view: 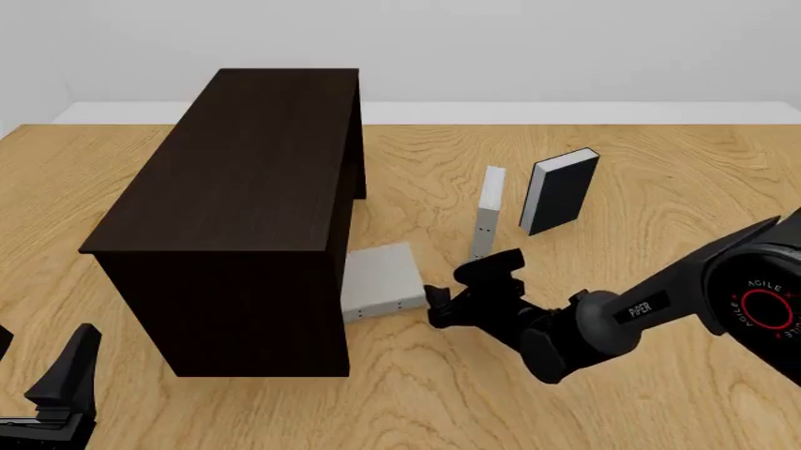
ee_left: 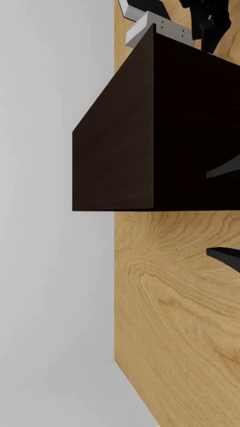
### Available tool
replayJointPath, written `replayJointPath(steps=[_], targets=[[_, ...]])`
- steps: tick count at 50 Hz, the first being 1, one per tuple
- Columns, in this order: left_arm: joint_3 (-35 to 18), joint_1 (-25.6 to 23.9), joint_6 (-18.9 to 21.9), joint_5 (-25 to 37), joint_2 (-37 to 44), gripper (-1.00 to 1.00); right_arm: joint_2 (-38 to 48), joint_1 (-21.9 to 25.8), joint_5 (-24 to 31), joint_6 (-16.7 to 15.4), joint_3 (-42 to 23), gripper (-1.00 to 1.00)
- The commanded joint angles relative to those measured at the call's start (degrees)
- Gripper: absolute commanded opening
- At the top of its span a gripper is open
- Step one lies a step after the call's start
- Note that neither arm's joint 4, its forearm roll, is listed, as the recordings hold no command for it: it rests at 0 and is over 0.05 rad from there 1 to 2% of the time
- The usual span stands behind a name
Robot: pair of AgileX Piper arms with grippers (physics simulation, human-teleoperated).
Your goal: Pick up the book on the right and place it under the cabinet shelf.
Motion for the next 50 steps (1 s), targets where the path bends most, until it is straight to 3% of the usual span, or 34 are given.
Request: replayJointPath(steps=[1, 50], targets=[[0.0, 0.0, 0.0, 0.0, 0.0, 1.0, 0.24, 1.03, 0.91, 0.83, -1.87, 1.0], [0.0, 0.0, 0.0, 0.0, 0.0, 1.0, 2.17, 4.41, 3.67, 0.98, -6.2, 1.0]])
